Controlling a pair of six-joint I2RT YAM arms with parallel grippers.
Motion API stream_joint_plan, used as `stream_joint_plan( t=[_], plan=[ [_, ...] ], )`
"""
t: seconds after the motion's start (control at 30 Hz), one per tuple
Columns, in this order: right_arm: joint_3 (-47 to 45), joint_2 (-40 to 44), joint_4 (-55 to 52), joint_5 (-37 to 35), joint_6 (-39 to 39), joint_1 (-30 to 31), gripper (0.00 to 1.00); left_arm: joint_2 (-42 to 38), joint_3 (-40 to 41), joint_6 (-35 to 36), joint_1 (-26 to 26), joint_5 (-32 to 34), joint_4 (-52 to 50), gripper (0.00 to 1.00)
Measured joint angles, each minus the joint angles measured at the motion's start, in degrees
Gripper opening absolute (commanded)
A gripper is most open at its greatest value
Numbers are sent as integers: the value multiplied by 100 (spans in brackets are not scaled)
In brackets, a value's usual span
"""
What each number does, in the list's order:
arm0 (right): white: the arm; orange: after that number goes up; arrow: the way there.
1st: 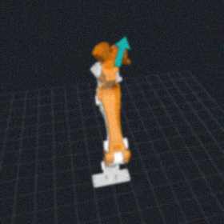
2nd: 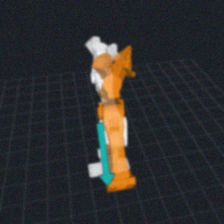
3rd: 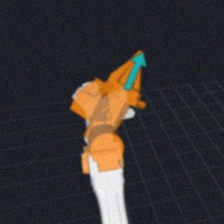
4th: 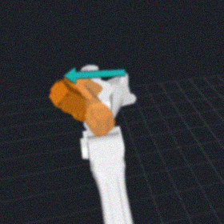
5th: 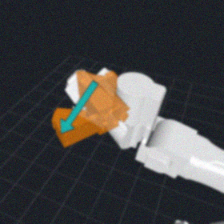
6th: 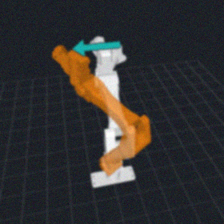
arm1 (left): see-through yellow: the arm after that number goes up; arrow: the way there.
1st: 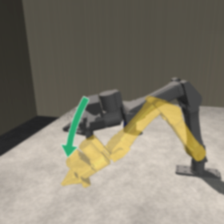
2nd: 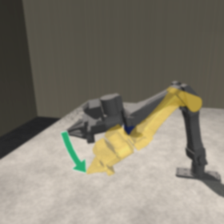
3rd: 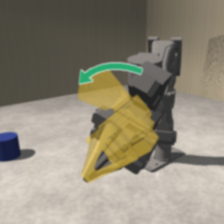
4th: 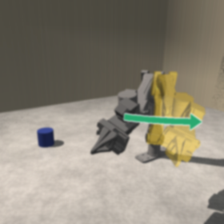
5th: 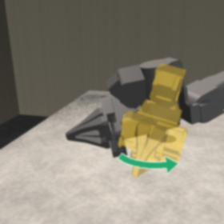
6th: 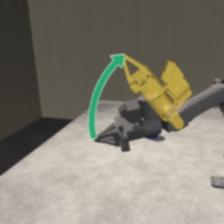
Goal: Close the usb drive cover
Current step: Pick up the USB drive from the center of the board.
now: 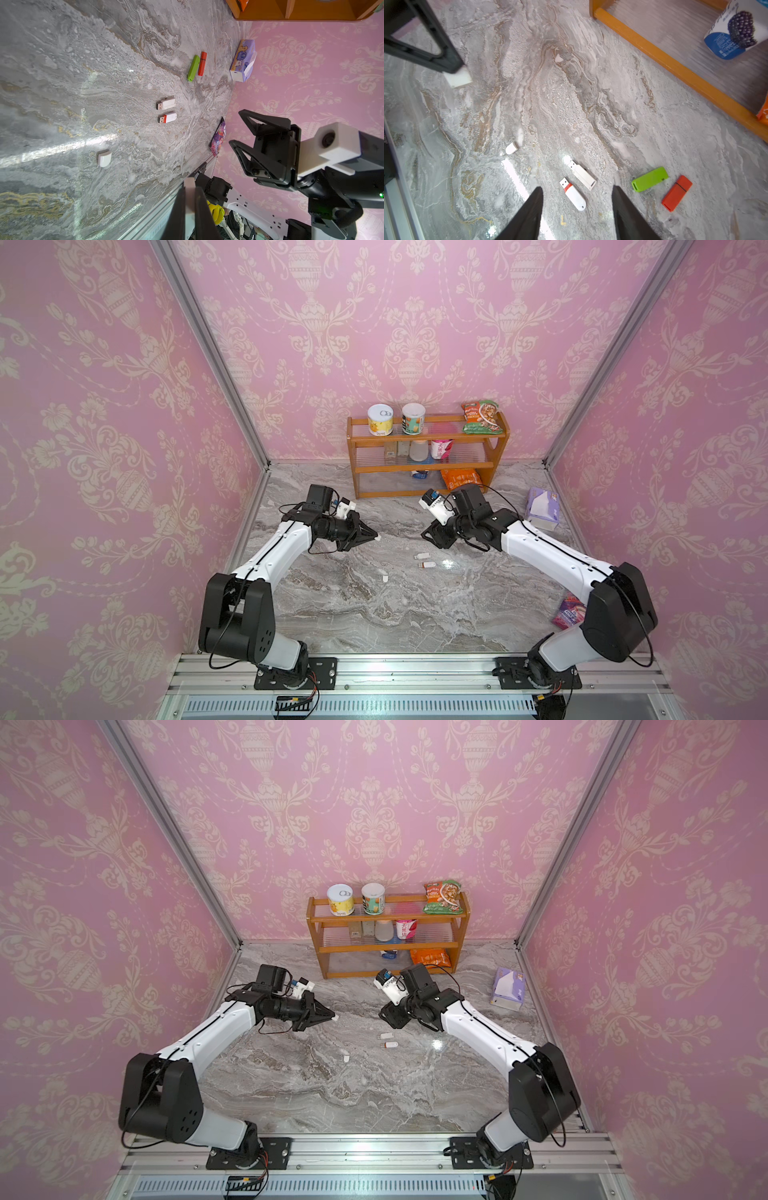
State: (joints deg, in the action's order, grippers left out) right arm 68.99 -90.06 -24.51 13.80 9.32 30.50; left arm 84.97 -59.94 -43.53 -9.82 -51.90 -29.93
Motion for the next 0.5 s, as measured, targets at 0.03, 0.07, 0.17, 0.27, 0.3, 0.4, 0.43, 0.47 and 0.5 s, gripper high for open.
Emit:
stream_joint_plan(
  t=[0.03, 0.07, 0.17, 0.27, 0.3, 0.4, 0.43, 0.47, 0.5],
  plan=[
    [127, -179, -125, -50, 4, 0, 53, 0, 0, 17, 0, 22, -33, 0],
    [232, -376, -254, -103, 17, 2, 53, -4, -2, 22, 0, 42, -63, 0],
    [398, -804, -603, -313, 63, 46, 54, -26, -2, 39, 2, 114, -149, 0],
    [730, -1268, -1113, -481, 170, 103, 53, -87, -2, 46, 2, 149, -203, 0],
    [879, -1432, -1255, -542, 219, 127, 52, -116, -2, 48, 2, 153, -216, 0],
    [1198, -1834, -1528, -820, 361, 234, 52, -179, -2, 48, 2, 170, -240, 0],
    [1224, -1893, -1563, -883, 396, 262, 53, -186, -2, 48, 2, 170, -240, 0],
    [1228, -1945, -1606, -949, 431, 289, 53, -195, -2, 48, 2, 170, -245, 0],
    [1228, -1965, -1659, -986, 455, 310, 54, -205, -2, 46, 2, 170, -247, 0]
  ],
)
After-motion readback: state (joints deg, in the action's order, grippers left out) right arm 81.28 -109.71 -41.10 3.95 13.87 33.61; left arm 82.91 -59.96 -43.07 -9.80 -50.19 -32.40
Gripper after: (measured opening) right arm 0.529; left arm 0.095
